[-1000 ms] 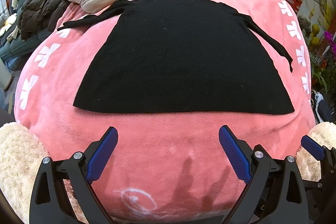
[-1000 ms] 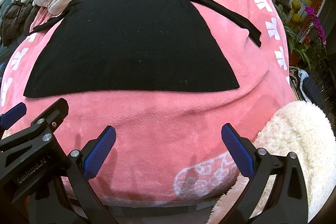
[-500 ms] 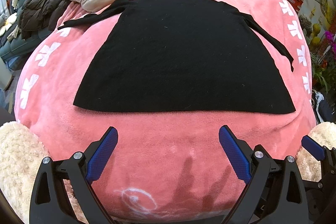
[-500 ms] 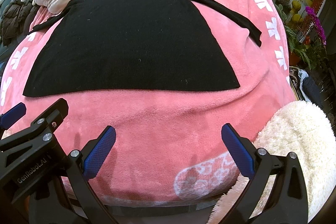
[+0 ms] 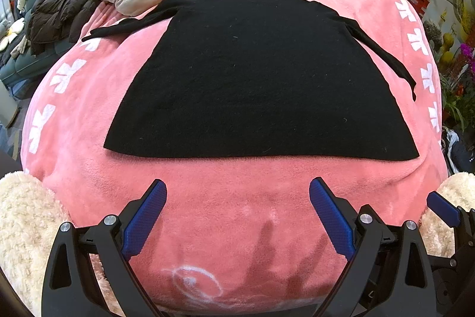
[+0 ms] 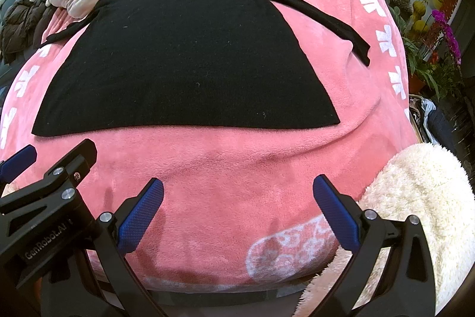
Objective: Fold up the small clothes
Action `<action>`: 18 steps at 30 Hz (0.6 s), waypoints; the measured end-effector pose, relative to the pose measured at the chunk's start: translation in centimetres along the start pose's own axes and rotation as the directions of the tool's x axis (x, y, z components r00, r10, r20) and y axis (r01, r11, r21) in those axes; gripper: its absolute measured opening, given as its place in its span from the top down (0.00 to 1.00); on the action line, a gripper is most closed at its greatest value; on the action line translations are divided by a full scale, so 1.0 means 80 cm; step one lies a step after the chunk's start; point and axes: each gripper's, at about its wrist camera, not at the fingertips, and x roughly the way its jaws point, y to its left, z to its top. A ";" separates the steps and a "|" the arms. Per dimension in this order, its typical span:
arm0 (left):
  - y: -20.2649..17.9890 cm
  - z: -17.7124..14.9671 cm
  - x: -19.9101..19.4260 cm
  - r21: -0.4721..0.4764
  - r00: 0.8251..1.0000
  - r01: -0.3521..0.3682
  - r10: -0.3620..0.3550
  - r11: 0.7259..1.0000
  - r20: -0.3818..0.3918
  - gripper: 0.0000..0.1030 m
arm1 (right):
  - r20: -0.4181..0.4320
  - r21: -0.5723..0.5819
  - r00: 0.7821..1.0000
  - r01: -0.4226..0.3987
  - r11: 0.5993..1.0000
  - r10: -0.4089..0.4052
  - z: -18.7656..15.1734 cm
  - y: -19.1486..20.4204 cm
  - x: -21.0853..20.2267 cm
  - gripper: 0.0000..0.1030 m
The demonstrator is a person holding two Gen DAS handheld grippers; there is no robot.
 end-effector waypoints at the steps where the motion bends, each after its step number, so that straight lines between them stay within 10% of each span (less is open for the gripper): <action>1: 0.000 0.000 0.000 0.000 1.000 0.002 -0.002 1.000 0.000 0.08 | 0.001 0.000 1.000 0.000 1.000 0.000 0.000 0.000 0.000 0.04; 18: 0.025 0.020 -0.012 -0.107 0.999 0.047 -0.046 0.993 0.009 0.08 | 0.005 0.197 1.000 0.028 0.980 -0.030 0.065 -0.074 0.015 0.04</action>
